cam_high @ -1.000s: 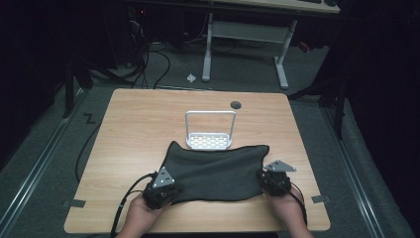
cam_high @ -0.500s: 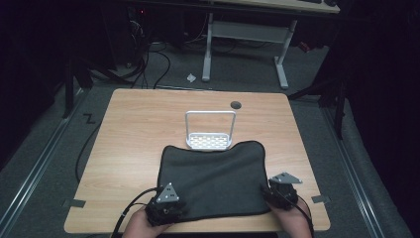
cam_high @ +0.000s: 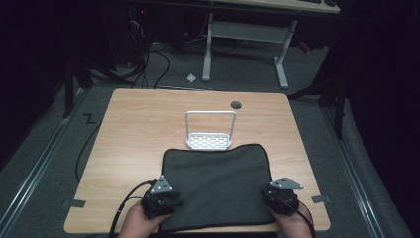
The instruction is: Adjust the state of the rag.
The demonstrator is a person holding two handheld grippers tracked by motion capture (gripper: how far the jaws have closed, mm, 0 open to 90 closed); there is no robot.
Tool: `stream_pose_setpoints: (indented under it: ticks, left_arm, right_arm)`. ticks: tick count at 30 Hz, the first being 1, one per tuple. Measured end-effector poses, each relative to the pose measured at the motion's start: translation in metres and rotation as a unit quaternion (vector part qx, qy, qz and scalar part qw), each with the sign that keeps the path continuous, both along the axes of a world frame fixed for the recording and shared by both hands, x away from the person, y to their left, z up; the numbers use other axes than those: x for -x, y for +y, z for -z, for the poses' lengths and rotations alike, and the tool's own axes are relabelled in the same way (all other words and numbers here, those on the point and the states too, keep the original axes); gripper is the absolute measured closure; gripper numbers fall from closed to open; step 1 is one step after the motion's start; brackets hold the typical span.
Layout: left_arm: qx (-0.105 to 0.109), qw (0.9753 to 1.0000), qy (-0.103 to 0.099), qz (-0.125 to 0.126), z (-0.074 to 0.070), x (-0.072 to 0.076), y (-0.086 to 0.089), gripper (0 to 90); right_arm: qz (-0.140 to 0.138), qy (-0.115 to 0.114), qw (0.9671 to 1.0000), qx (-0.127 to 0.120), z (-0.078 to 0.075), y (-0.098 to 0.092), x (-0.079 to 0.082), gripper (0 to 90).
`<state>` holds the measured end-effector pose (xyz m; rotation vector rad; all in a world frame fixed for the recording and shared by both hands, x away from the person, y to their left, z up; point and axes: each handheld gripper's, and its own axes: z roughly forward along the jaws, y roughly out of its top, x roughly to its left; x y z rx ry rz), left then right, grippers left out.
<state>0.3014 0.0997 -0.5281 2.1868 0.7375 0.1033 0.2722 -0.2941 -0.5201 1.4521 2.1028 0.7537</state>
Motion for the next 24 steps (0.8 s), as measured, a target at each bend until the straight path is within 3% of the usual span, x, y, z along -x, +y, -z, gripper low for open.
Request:
stream_pose_setpoints:
  ticks: [2, 4, 7, 10, 13, 16, 20, 22, 24]
  left_arm:
    - [-0.01, 0.9999, 0.001, 0.01, -0.002, 0.001, -0.005, 62.4]
    - [-0.004, 1.0, -0.001, 0.005, -0.005, -0.002, -0.003, 60.5]
    - [0.021, 0.9992, -0.008, -0.034, -0.012, -0.015, 0.012, 55.9]
    - [0.051, 0.9945, -0.018, -0.089, -0.016, -0.038, 0.031, 50.3]
    - [0.049, 0.989, -0.032, -0.136, -0.016, -0.063, 0.042, 46.9]
    - [0.066, 0.9831, -0.033, -0.168, -0.013, -0.087, 0.044, 46.1]
    - [0.061, 0.9803, -0.009, -0.188, -0.007, -0.118, 0.04, 44.3]
    - [0.075, 0.977, 0.001, -0.2, -0.004, -0.128, 0.038, 44.4]
    - [0.059, 0.9787, 0.011, -0.196, -0.001, -0.135, 0.033, 44.9]
  right_arm:
    - [0.005, 0.001, 1.0, 0.0, 0.0, -0.005, 0.008, 67.7]
    - [0.005, -0.009, 0.9999, -0.007, -0.002, -0.007, 0.011, 65.1]
    - [0.004, -0.025, 0.9995, -0.018, -0.007, -0.007, 0.007, 61.0]
    - [-0.003, -0.034, 0.9992, -0.021, -0.007, -0.004, -0.002, 58.7]
    - [-0.014, -0.045, 0.9988, -0.015, -0.007, 0.001, -0.009, 57.8]
    - [-0.02, -0.051, 0.9983, -0.016, -0.008, 0.005, -0.012, 57.9]
    - [-0.03, -0.052, 0.9981, -0.016, -0.007, 0.009, -0.015, 56.5]
    - [-0.036, -0.053, 0.9978, -0.017, -0.008, 0.012, -0.016, 56.0]
    - [-0.045, -0.058, 0.9972, -0.017, -0.011, 0.018, -0.015, 56.0]
